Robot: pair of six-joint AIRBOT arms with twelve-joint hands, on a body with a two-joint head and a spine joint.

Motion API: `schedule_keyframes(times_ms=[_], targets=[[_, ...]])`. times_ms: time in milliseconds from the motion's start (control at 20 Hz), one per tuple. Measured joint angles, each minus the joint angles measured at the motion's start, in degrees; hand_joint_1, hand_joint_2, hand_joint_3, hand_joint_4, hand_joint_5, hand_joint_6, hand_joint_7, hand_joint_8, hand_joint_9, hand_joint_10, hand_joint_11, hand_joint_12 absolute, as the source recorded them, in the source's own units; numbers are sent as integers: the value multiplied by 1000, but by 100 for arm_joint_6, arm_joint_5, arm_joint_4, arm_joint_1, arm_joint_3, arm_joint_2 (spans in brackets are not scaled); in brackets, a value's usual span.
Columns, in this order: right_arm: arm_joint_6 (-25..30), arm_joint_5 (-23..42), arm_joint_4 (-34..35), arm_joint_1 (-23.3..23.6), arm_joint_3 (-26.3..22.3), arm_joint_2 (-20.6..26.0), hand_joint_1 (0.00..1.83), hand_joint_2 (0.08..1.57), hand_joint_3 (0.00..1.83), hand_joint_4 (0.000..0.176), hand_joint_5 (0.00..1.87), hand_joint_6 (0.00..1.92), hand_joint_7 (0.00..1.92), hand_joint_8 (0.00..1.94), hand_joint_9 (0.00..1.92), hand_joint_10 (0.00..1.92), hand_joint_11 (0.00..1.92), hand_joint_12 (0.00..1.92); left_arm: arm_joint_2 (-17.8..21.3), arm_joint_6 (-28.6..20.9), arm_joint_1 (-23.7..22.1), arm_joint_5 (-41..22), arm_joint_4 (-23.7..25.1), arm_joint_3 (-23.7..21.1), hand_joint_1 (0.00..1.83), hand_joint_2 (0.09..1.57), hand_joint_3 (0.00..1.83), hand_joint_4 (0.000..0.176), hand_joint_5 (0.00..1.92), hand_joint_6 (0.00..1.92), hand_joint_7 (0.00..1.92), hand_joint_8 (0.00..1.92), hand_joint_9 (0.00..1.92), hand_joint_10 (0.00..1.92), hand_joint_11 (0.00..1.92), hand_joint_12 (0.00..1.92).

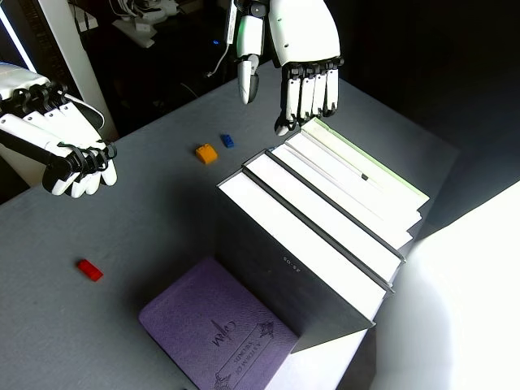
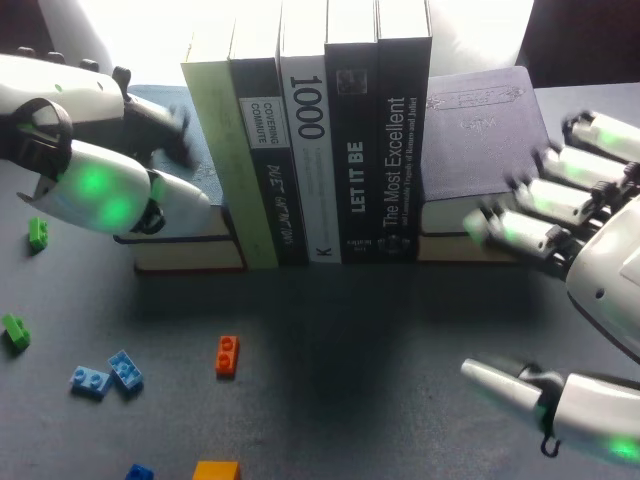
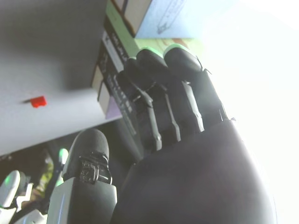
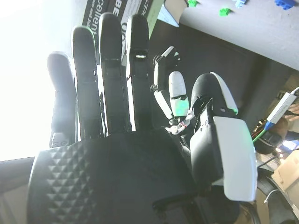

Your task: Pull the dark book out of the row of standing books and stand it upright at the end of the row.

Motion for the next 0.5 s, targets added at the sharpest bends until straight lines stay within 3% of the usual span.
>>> schedule_keyframes(times_ms=[200,300,500], targets=[[7,22,-7,0,-11,-2,0,1162,7,0,296,16,283,6,208,16,0,416,0,4,11,22,7,0,90,1305,0,45,137,15,142,0,173,16,0,682],[0,96,-17,0,-66,-2,0,1162,4,0,282,6,258,1,186,3,0,374,0,4,11,37,4,2,41,1328,6,45,124,5,135,1,165,8,0,626],[0,546,-511,149,-328,-13,0,1163,2,0,295,7,248,1,182,0,0,349,0,20,11,153,4,7,27,1325,2,44,113,1,119,0,156,1,0,609]])
